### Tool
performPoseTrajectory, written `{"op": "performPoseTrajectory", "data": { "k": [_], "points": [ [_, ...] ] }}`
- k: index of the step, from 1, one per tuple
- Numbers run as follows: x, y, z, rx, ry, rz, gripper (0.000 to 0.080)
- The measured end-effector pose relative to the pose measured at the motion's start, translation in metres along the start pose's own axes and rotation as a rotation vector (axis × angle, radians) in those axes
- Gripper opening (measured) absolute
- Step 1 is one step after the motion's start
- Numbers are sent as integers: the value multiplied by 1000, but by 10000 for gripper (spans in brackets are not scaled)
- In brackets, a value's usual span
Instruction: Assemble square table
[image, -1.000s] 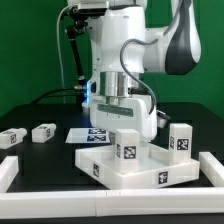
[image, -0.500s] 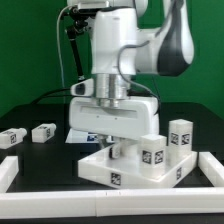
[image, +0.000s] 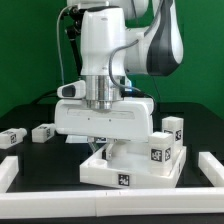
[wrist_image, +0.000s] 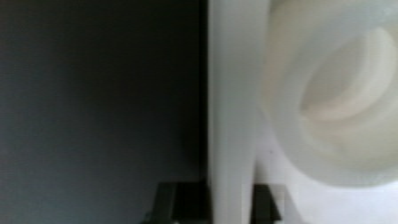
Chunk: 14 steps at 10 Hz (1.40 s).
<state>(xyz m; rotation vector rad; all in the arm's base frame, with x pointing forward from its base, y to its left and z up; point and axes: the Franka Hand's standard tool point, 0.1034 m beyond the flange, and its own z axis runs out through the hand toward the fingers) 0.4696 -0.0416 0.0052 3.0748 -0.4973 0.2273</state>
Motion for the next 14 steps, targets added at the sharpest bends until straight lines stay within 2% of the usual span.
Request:
{"op": "performPoseTrajectory", "data": {
  "k": [1,4,8,10,12,14],
  "points": [
    [1,0,0,-1,0,-52,63],
    [32,12,0,-9,35,-538,64],
    [36,12,0,-15,31,-764,64],
    [60,17,1,-17,33,-1010,64],
    [84,7,3,-35,50,-1391,69],
    [82,10,3,-38,43,-1455,71]
  ]
}}
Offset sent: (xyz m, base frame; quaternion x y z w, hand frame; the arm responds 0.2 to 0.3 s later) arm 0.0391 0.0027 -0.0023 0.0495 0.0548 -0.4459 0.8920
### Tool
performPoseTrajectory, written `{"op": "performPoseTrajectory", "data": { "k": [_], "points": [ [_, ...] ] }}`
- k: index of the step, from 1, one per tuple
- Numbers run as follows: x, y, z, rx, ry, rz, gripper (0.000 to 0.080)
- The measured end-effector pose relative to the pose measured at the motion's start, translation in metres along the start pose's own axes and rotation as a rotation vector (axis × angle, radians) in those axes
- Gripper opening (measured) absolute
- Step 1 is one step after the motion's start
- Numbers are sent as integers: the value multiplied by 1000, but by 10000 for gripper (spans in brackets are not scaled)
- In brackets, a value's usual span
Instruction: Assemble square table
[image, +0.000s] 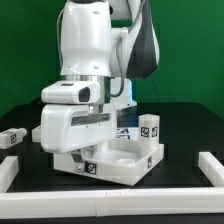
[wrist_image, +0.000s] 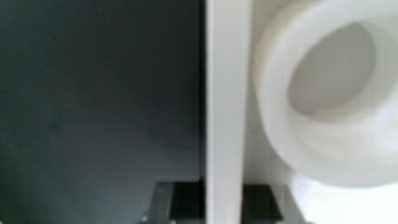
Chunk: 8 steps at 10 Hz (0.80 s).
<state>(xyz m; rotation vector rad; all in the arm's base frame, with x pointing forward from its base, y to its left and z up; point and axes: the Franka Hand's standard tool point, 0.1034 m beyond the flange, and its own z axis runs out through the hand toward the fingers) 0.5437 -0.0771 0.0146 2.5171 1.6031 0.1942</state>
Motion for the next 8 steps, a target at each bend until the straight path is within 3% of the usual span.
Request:
{"op": "performPoseTrajectory", "data": {
  "k": [1,3,5,8],
  "points": [
    [5,2,0,-3,-1,-60,72],
    [41,14,1,-30,17,-290,72],
    [81,31,-1,-75,46,-433,74],
    [76,33,-1,-76,37,-506,75]
  ]
}}
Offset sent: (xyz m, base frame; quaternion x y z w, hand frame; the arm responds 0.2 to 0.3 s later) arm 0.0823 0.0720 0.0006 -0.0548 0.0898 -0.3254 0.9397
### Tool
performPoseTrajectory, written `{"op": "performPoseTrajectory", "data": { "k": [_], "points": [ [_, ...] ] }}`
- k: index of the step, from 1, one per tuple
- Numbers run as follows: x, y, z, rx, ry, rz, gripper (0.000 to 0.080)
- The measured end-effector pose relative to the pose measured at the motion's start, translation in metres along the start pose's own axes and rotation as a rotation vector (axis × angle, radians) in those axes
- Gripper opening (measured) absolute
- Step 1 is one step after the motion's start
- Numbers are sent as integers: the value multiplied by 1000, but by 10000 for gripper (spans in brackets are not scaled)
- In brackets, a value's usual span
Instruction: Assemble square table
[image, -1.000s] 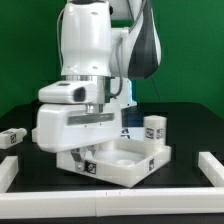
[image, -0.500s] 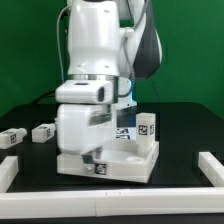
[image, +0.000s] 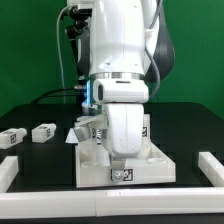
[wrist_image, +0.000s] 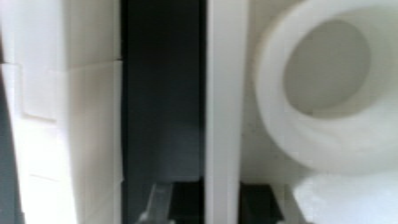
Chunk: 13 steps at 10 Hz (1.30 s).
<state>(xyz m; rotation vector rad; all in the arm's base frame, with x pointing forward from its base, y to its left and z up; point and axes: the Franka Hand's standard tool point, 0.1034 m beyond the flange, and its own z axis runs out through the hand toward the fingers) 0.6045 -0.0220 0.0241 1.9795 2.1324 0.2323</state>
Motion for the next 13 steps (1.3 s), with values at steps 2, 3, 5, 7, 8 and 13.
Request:
{"op": "performPoseTrajectory", "data": {
  "k": [2,3,5,7,8,13],
  "points": [
    [1,0,0,0,0,4,75],
    [10,5,0,-2,6,25,75],
    [37,29,5,-15,17,38,75],
    [50,45,6,-31,25,41,75],
    [50,45,6,-31,25,41,76],
    [50,45,6,-31,25,41,77]
  ]
}}
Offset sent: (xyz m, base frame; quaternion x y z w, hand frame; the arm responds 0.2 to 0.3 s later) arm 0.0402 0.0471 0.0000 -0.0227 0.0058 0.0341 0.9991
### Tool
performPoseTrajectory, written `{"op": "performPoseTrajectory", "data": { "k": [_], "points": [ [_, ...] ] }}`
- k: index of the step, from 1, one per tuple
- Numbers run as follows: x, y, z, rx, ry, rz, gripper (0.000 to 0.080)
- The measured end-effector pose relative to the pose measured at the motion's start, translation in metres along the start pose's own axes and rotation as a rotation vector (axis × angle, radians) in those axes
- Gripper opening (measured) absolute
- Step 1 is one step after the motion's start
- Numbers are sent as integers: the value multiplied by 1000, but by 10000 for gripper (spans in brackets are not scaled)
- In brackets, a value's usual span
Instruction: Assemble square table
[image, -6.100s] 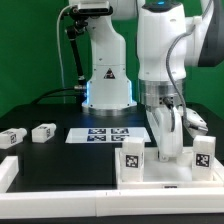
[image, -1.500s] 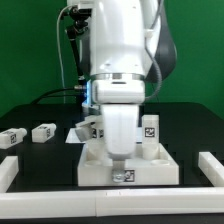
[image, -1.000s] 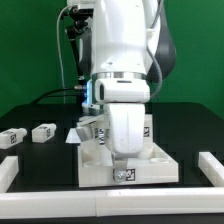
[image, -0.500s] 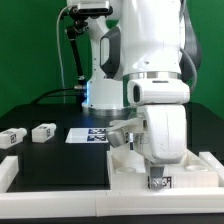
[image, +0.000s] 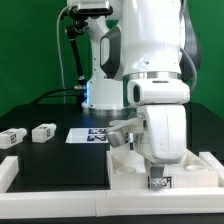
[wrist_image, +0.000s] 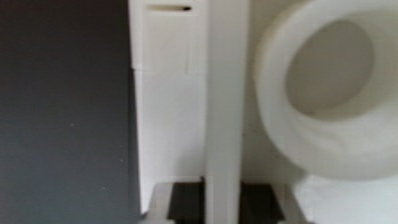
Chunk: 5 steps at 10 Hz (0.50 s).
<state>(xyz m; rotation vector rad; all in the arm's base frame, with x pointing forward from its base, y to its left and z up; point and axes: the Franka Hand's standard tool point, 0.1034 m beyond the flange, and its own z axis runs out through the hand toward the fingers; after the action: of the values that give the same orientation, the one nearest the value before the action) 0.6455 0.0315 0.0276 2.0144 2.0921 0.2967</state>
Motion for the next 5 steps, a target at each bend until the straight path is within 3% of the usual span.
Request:
{"op": "performPoseTrajectory", "data": {
  "k": [5],
  "points": [
    [4,0,-1,6,0,33,77]
  ]
}}
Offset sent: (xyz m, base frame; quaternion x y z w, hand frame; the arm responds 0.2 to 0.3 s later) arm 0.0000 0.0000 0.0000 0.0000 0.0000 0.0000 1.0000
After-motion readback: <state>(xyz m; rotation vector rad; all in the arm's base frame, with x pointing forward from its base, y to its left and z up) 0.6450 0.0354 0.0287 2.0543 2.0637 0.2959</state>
